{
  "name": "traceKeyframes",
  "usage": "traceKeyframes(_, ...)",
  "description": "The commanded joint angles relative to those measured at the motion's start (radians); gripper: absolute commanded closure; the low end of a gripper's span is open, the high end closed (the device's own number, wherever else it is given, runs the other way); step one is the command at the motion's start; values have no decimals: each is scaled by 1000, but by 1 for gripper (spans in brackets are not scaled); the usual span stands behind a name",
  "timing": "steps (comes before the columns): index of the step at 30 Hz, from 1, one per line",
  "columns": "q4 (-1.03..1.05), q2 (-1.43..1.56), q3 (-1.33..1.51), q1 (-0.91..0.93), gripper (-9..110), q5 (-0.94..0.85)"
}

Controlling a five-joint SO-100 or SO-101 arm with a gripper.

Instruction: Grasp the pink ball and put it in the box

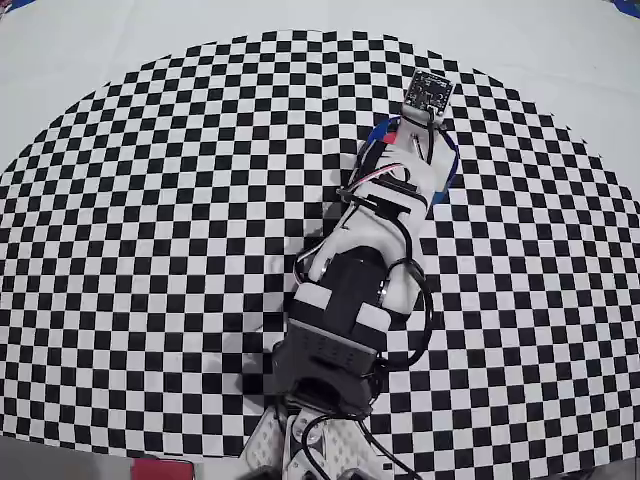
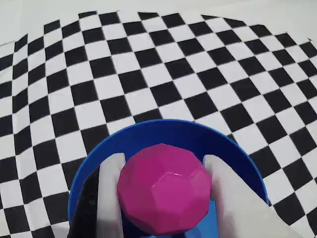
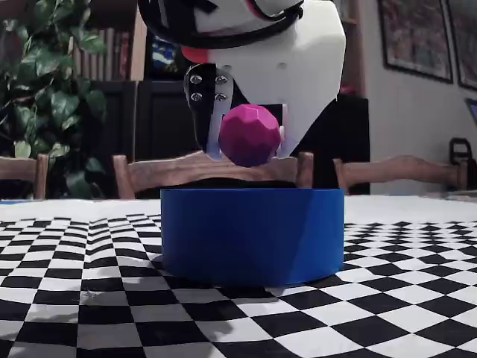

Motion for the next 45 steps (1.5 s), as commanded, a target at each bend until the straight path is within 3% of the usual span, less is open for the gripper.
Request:
traceKeyframes(1,-23,9,-49,0,70,18)
traceKeyframes(14,-20,94,-32,-9,69,132)
traceKeyframes(21,-20,259,29,-61,71,469)
traceKeyframes(28,-12,503,173,-133,101,854)
traceKeyframes(36,173,874,388,-222,101,1190)
traceKeyframes(45,327,1285,653,-345,101,1338)
